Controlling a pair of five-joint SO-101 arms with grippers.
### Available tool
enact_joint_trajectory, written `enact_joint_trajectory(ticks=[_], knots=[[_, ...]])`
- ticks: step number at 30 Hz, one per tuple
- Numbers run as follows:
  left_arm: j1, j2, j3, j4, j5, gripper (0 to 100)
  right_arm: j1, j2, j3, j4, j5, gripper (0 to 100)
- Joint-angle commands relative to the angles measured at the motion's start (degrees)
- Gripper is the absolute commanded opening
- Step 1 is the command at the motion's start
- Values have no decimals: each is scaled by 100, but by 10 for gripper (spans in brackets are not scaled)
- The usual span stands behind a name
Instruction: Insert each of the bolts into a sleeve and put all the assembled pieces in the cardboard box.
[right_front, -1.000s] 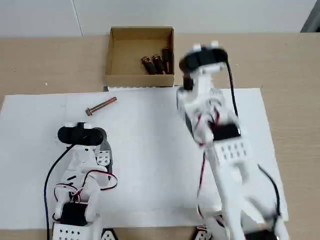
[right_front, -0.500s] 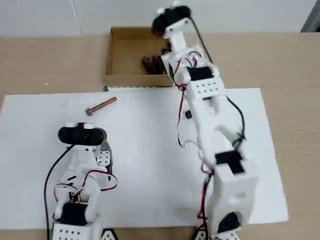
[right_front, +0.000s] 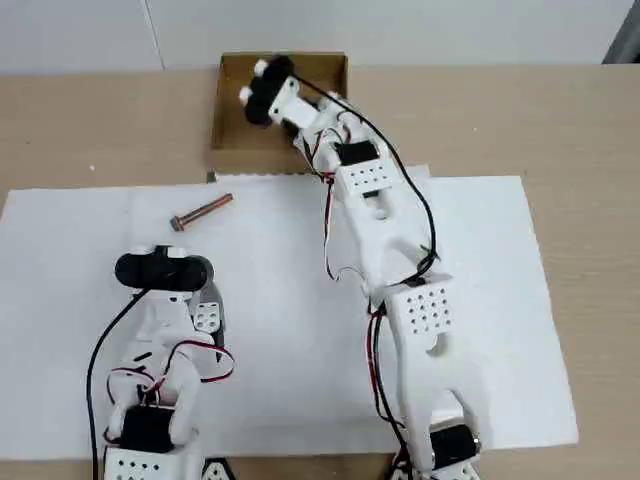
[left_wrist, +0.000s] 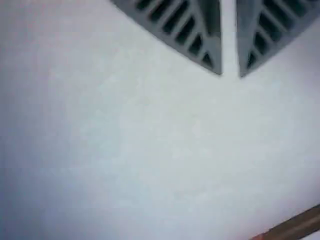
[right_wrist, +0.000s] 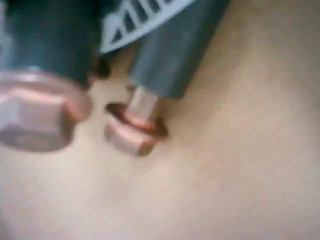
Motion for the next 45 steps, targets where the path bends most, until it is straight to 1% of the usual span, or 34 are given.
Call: enact_joint_trajectory(ticks=[1, 4, 11, 14, 18, 21, 30, 35, 37, 41, 45], knots=[[-26, -44, -40, 35, -35, 7, -66, 31, -642, -171, 114, 196], [-26, -44, -40, 35, -35, 7, -75, 84, -668, -171, 114, 177], [-26, -44, -40, 35, -26, 7, -31, -4, -738, -127, 114, 59], [-26, -44, -40, 35, -26, 7, -13, -303, -1020, 593, 105, 1], [-26, -44, -40, 35, -26, 7, 40, -725, -1125, 1807, 26, 3], [-26, -44, -40, 35, -26, 7, 92, -1130, -1292, 2527, -387, 3], [-26, -44, -40, 35, -26, 7, 171, -2246, -1336, 4998, -1169, 3], [-35, -44, -40, 35, -26, 7, 145, -2571, -1336, 6176, -1934, 3], [-35, -44, -40, 35, -26, 7, 163, -2651, -1310, 6422, -2312, 3], [-35, -44, -40, 35, -18, 7, 189, -2765, -1222, 6466, -3059, 3], [-35, -44, -40, 35, -18, 7, 251, -2958, -501, 6466, -3868, 4]])
